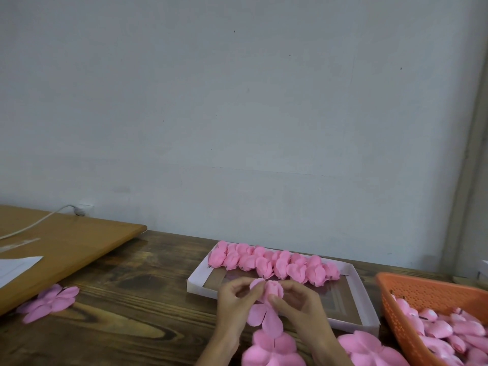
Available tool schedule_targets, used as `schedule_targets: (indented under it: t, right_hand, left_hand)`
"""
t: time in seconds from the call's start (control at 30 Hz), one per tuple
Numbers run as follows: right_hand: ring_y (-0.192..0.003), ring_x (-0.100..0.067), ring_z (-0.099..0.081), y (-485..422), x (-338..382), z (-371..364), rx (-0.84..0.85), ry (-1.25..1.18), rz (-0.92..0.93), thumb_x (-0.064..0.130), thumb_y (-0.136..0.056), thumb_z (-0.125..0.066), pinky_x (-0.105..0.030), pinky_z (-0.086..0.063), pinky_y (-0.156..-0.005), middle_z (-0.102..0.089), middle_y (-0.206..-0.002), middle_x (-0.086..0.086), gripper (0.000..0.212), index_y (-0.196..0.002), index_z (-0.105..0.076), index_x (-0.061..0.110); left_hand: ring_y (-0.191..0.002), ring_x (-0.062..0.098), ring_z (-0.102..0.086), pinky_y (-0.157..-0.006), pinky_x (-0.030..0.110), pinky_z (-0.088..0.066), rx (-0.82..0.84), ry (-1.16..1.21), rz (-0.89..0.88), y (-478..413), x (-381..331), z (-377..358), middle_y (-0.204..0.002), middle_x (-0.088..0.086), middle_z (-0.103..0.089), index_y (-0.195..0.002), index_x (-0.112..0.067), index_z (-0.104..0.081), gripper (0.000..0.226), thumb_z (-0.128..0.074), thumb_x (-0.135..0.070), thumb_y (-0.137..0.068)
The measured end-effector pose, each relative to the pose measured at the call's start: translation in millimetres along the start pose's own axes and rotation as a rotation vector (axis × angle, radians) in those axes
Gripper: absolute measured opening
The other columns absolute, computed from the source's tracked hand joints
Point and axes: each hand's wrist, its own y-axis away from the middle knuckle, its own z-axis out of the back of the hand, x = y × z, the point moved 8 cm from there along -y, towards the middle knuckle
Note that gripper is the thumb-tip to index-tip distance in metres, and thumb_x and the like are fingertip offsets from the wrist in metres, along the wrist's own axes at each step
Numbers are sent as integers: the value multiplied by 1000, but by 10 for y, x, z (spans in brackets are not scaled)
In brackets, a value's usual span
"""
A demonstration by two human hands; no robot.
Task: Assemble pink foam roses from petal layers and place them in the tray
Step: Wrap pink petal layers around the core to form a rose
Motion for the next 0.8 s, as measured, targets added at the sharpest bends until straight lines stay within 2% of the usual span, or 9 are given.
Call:
schedule_targets:
  t: [0.03,0.13,0.27,0.33,0.43,0.53,0.63,0.73,0.8]
  right_hand:
    - [-101,-33,-76,0,5,-7,0,-5,-1,14,-83,-83,-44,-61,-87,-79,-105,-17,20,-103,-79,14]
    - [-100,-32,-76,-1,17,3,-13,-8,-3,16,-81,-83,-44,-62,-85,-79,-105,-15,24,-104,-80,17]
    - [-98,-35,-76,4,23,28,-23,-4,22,5,-85,-82,-46,-63,-83,-79,-102,-17,18,-98,-79,16]
    - [-95,-38,-76,12,44,26,-43,-8,44,11,-79,-87,-49,-62,-82,-79,-98,-18,17,-93,-77,15]
    - [-89,-36,-76,10,56,32,-82,16,80,23,-69,-93,-47,-62,-79,-78,-96,-17,28,-90,-75,16]
    - [-90,-34,-77,5,60,35,-88,32,91,23,-67,-93,-42,-63,-79,-79,-98,-15,35,-97,-75,22]
    - [-94,-34,-77,3,71,64,-96,22,89,15,-72,-92,-44,-63,-82,-79,-101,-14,35,-104,-78,19]
    - [-93,-32,-78,-3,104,136,-138,-10,91,2,-79,-86,-34,-63,-76,-80,-98,-16,25,-100,-79,13]
    - [-90,-28,-79,-5,125,191,-185,-37,80,4,-76,-85,-26,-61,-70,-80,-96,-14,23,-96,-81,12]
  left_hand:
    - [-81,20,-75,-72,26,-58,27,11,-1,12,-9,-26,-84,11,-80,-83,-17,-84,3,-84,-18,-86]
    - [-85,21,-75,-75,28,-58,69,23,-5,33,-19,-74,-88,12,-80,-89,-15,-85,13,-83,-28,-88]
    - [-86,17,-73,-77,26,-56,98,27,-43,42,-96,-114,-88,6,-79,-87,-13,-84,23,-76,-34,-86]
    - [-85,14,-70,-76,24,-54,94,23,-63,42,-116,-116,-84,1,-74,-84,-12,-84,23,-74,-33,-86]
    - [-84,12,-69,-75,23,-53,112,18,-67,54,-124,-144,-82,-1,-73,-83,-13,-84,23,-74,-33,-87]
    - [-95,19,-75,-82,28,-57,124,11,-70,50,-123,-150,-92,3,-80,-91,-17,-85,20,-84,-37,-87]
    - [-106,21,-76,-88,32,-60,123,52,-33,45,-113,-135,-105,5,-81,-102,-21,-84,36,-82,-48,-78]
    - [-109,15,-75,-86,21,-57,127,94,3,47,-111,-130,-111,1,-80,-108,-23,-83,42,-84,-49,-74]
    - [-110,16,-74,-85,22,-56,143,84,40,48,-79,-144,-112,3,-80,-114,-21,-80,49,-86,-43,-71]
